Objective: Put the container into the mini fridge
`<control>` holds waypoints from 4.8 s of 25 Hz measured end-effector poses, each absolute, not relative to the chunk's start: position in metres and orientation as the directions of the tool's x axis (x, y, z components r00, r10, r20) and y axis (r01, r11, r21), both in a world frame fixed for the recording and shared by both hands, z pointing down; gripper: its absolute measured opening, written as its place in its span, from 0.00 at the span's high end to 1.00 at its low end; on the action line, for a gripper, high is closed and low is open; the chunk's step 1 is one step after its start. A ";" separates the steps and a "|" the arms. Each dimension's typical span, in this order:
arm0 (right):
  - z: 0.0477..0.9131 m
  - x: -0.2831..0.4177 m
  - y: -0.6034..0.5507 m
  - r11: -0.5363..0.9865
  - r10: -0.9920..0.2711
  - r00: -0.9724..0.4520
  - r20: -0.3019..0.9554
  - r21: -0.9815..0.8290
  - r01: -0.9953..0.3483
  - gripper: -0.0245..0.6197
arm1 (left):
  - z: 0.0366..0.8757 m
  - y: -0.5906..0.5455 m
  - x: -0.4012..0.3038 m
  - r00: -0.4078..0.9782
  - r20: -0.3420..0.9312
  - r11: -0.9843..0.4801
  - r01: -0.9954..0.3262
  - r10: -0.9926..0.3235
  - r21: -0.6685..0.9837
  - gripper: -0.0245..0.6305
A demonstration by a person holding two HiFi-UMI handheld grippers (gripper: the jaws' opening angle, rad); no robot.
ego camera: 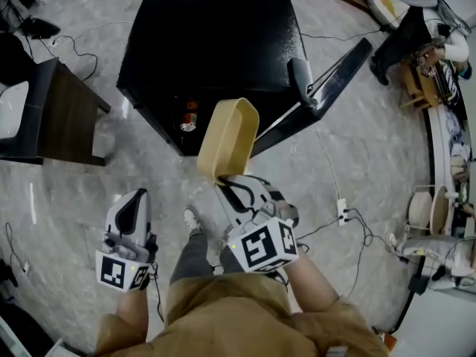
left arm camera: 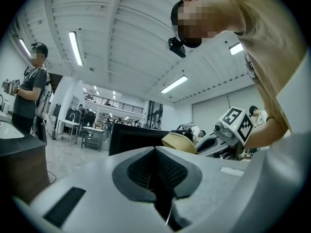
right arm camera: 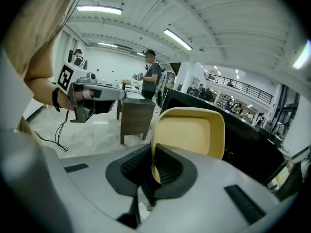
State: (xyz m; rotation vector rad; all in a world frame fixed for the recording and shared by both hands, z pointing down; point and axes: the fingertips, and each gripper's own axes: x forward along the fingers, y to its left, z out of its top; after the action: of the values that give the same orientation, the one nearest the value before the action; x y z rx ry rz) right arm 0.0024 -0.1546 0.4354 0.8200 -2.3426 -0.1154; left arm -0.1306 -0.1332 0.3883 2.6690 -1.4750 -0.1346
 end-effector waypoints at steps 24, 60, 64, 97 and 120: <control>0.564 -0.024 -0.232 0.851 -0.512 -0.502 0.698 0.332 -0.406 0.95 | 0.476 -0.175 -0.141 0.580 0.019 -0.567 -0.803 -0.815 0.183 0.96; 0.680 -0.024 -0.330 0.900 -0.437 -0.307 0.846 0.410 -0.150 0.95 | 0.544 -0.200 -0.130 0.628 0.039 -0.601 -0.759 -0.777 0.253 0.96; 0.697 -0.028 -0.341 0.902 -0.432 -0.283 0.856 0.410 -0.137 0.95 | 0.551 -0.206 -0.135 0.623 0.033 -0.594 -0.759 -0.782 0.266 0.96; 0.730 -0.026 -0.435 0.831 -0.555 -0.131 0.822 0.538 -0.144 0.94 | 0.565 -0.212 -0.146 0.617 0.065 -0.576 -0.763 -0.784 0.293 0.96; 0.709 -0.019 -0.440 0.799 -0.597 -0.136 0.790 0.573 -0.184 0.77 | 0.566 -0.225 -0.138 0.615 0.061 -0.575 -0.765 -0.787 0.289 0.96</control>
State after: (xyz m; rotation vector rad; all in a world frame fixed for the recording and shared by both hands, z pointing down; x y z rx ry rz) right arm -0.0186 -0.4395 0.7094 0.6166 -1.7002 -0.3990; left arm -0.1378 -0.2248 0.5660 2.5548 -1.2604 -0.1068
